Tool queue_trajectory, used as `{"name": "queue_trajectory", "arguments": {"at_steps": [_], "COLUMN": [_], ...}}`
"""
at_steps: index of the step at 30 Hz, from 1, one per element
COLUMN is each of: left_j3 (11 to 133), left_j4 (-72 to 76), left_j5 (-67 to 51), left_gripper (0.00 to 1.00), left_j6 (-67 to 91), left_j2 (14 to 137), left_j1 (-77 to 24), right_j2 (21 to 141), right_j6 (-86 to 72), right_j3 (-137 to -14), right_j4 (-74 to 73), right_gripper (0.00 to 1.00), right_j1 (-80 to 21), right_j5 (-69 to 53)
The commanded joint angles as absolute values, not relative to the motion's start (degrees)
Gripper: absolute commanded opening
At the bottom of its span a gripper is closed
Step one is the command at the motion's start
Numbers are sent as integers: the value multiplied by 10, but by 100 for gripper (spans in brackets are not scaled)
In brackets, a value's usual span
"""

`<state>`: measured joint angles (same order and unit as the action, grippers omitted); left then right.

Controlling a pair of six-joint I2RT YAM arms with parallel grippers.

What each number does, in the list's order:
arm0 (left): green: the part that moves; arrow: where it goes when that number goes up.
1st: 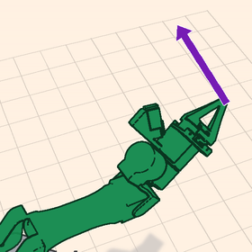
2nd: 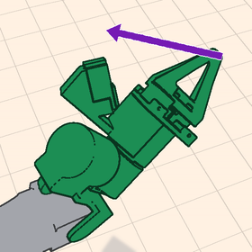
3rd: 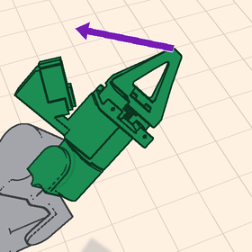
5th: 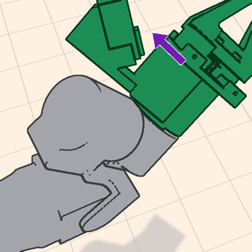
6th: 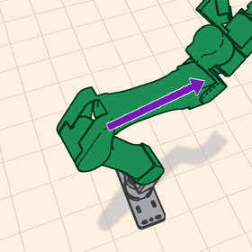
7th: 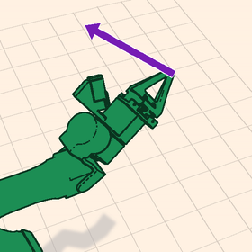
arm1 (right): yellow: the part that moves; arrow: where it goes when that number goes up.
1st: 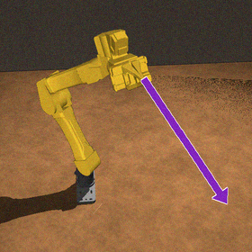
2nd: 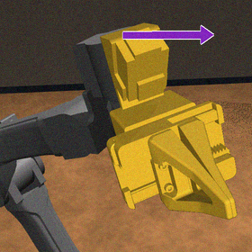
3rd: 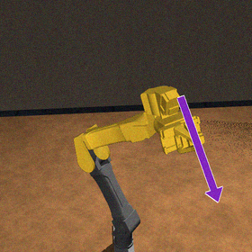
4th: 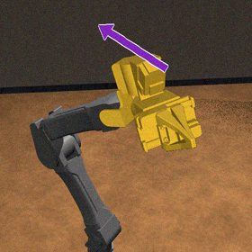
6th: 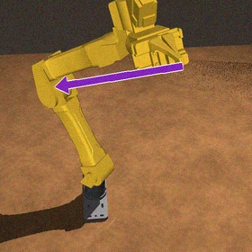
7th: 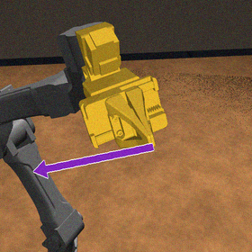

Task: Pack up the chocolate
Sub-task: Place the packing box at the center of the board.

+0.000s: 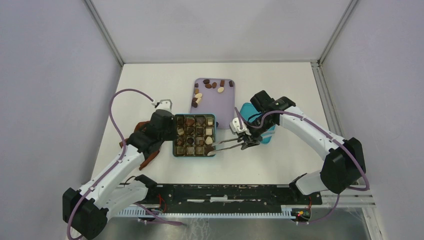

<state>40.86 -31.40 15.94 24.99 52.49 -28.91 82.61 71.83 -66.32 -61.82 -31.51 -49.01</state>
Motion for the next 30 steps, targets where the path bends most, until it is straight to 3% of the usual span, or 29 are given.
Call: {"name": "queue_trajectory", "arguments": {"at_steps": [1, 11, 17, 24, 30], "left_j3": [445, 470, 474, 477, 468], "left_j4": [-285, -317, -327, -337, -314], "left_j5": [134, 113, 118, 133, 108], "left_gripper": [2, 2, 27, 43, 48], "left_j6": [263, 279, 280, 286, 263], "left_j2": [569, 665, 712, 709, 601], "left_j1": [-291, -289, -287, -286, -286], "right_j2": [810, 832, 853, 860, 865], "right_j6": [692, 636, 627, 634, 634], "right_j3": [-669, -640, -636, -629, -619], "right_j4": [-585, -522, -515, -522, -518], "right_gripper": [3, 3, 3, 3, 4], "right_j1": [-318, -324, -337, -349, -363], "right_j5": [-480, -392, -366, -339, -314]}}
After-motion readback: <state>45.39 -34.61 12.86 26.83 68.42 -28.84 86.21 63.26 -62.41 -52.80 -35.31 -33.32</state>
